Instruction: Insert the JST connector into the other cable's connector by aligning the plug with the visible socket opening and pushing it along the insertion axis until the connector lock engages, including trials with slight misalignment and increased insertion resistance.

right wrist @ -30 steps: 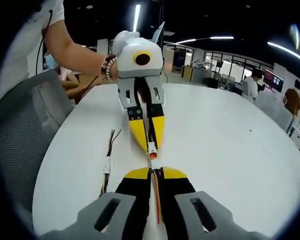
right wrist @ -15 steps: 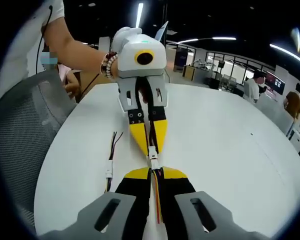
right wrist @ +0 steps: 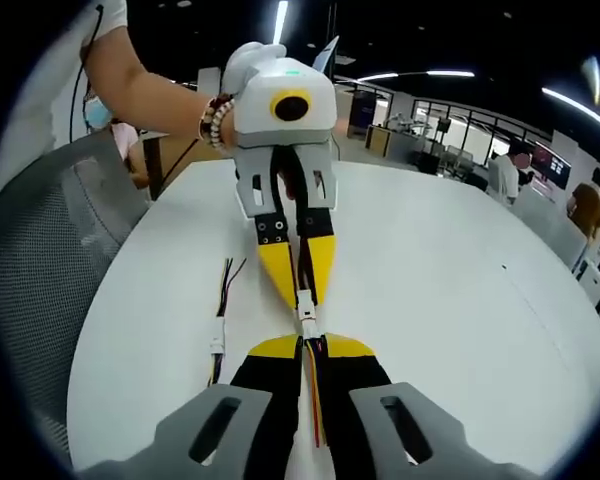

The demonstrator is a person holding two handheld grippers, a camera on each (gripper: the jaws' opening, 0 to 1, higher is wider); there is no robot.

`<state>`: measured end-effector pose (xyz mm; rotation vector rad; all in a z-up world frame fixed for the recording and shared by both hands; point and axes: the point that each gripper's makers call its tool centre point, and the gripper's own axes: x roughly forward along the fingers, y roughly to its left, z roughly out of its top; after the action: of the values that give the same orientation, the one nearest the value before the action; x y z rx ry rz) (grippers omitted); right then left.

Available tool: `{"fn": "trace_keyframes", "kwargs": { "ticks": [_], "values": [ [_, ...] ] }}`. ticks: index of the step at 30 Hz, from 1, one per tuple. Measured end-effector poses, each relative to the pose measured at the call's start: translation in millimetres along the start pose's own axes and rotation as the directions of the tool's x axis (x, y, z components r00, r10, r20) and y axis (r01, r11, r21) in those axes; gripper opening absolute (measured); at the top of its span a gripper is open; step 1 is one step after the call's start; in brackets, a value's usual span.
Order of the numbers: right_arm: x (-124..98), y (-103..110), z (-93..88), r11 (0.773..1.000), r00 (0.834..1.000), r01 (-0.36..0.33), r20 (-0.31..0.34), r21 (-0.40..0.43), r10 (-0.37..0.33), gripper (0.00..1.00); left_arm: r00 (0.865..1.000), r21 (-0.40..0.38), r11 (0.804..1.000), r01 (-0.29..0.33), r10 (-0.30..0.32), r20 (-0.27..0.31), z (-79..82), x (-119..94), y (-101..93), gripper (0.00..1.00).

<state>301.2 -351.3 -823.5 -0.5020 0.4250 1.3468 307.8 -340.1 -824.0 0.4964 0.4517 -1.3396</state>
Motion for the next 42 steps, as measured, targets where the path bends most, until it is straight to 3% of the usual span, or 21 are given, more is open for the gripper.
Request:
{"fn": "trace_keyframes", "kwargs": {
  "ticks": [17, 42],
  "values": [
    [-1.1, -1.8, 5.1, 0.999, 1.000, 0.021, 0.012, 0.024, -0.021, 0.03, 1.000, -0.019, 1.000, -0.011, 0.011, -0.004, -0.6, -0.4, 1.8, 0.01],
    [-1.2, 0.7, 8.8, 0.999, 1.000, 0.026, -0.002, -0.024, -0.026, 0.03, 1.000, -0.052, 0.999, -0.012, 0.011, -0.011, -0.9, -1.7, 1.1, 0.01]
  ]
}}
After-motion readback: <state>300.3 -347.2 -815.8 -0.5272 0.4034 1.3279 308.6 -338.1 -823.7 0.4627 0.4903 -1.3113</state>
